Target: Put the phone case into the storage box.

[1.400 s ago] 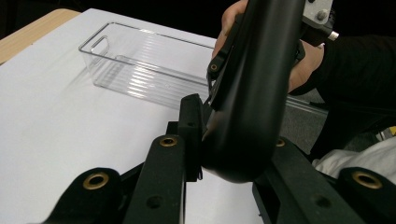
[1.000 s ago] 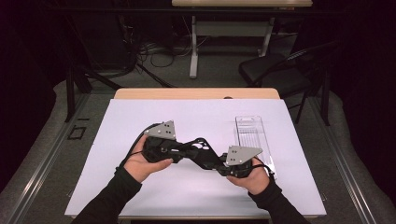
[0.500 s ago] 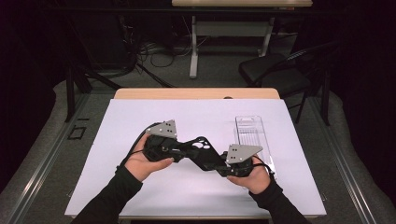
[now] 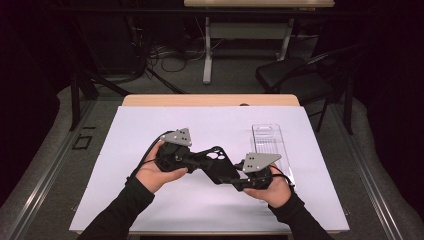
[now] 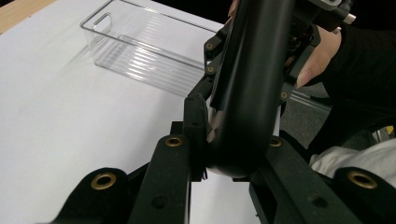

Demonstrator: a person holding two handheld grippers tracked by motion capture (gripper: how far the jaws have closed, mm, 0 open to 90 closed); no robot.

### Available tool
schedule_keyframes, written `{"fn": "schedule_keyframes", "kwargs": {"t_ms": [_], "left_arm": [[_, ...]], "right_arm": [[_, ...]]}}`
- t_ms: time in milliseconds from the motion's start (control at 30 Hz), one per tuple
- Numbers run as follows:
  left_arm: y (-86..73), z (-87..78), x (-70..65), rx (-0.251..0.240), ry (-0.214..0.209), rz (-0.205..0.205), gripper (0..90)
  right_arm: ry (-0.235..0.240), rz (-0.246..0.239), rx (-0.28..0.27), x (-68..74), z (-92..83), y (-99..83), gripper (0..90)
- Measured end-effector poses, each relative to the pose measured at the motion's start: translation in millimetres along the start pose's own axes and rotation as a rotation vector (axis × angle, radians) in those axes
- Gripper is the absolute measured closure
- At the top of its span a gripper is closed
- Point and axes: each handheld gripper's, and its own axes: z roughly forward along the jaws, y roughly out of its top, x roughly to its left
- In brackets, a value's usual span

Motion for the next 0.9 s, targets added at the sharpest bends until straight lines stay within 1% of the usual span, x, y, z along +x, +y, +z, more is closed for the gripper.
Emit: {"fn": "schedule_keyframes", "kwargs": {"t_ms": [167, 267, 367, 467, 667, 700, 833, 900], "left_arm": [[0.0, -2.0, 1.9, 0.009, -0.005, -0.033, 81.5], [-0.2, -3.2, 2.9, 0.019, -0.002, -0.046, 81.4], [-0.6, -4.2, 4.0, 0.029, 0.009, -0.064, 81.5], [-1.1, -4.9, 5.1, 0.043, 0.021, -0.073, 81.5], [-1.5, -4.8, 6.9, 0.072, 0.048, -0.089, 81.5], [-1.7, -4.4, 7.1, 0.073, 0.051, -0.093, 81.5], [-1.9, -3.3, 8.4, 0.085, 0.054, -0.099, 81.5], [-1.9, -2.1, 8.4, 0.096, 0.066, -0.099, 81.5]], "right_arm": [[-0.011, 0.014, 0.006, -0.4, -1.4, 0.8, 56.9], [-0.023, 0.015, 0.002, 0.0, -2.5, 1.6, 55.4], [-0.026, 0.016, 0.004, 0.6, -3.4, 2.3, 55.0], [-0.032, 0.013, 0.002, 1.1, -3.8, 2.5, 54.8], [-0.06, 0.004, 0.002, 2.1, -4.8, 3.5, 54.0], [-0.054, 0.021, 0.011, 2.5, -5.3, 3.9, 53.9], [-0.073, 0.019, 0.016, 3.1, -5.9, 4.8, 54.3], [-0.078, 0.026, 0.02, 3.4, -6.5, 5.1, 55.1]]}}
